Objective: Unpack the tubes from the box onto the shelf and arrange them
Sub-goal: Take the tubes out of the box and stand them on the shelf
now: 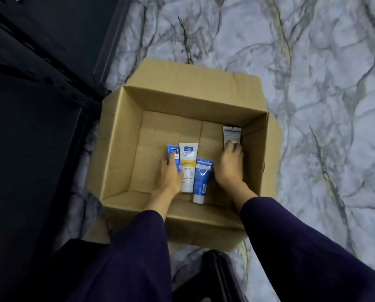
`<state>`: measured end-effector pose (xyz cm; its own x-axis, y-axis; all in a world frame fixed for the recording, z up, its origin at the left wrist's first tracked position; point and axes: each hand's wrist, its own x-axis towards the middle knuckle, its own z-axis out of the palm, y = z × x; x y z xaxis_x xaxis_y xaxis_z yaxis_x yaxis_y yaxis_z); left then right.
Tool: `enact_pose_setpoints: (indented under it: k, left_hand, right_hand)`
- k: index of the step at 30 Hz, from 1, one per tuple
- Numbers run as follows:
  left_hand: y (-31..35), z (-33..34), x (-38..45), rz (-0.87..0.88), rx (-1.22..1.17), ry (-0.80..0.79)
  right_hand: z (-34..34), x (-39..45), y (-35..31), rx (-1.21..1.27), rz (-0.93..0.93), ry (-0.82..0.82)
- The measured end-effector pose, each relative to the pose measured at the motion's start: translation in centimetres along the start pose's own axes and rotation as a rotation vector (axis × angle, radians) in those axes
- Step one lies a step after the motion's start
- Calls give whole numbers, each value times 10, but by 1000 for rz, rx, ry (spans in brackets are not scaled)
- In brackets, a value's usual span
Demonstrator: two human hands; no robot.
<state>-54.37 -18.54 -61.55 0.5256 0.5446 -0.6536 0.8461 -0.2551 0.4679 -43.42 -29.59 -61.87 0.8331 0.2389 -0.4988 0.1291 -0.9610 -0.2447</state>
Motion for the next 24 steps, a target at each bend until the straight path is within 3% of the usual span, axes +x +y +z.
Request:
enact_pose_setpoints:
  k: [6,11,17,24]
  left_hand:
    - [-7,8,11,21,-42,66]
    - [-12,-2,22,32,7,232]
    - [-25,-5,24,30,-4,154]
    - [-11,-19,12,27,-118,136]
  right_hand:
    - [13,6,-5,-133,40,62]
    - [20,5,-4,-46,-153,11]
    - [22,6,-13,44,-116,-129]
    - [7,-9,-23,282,-174,-163]
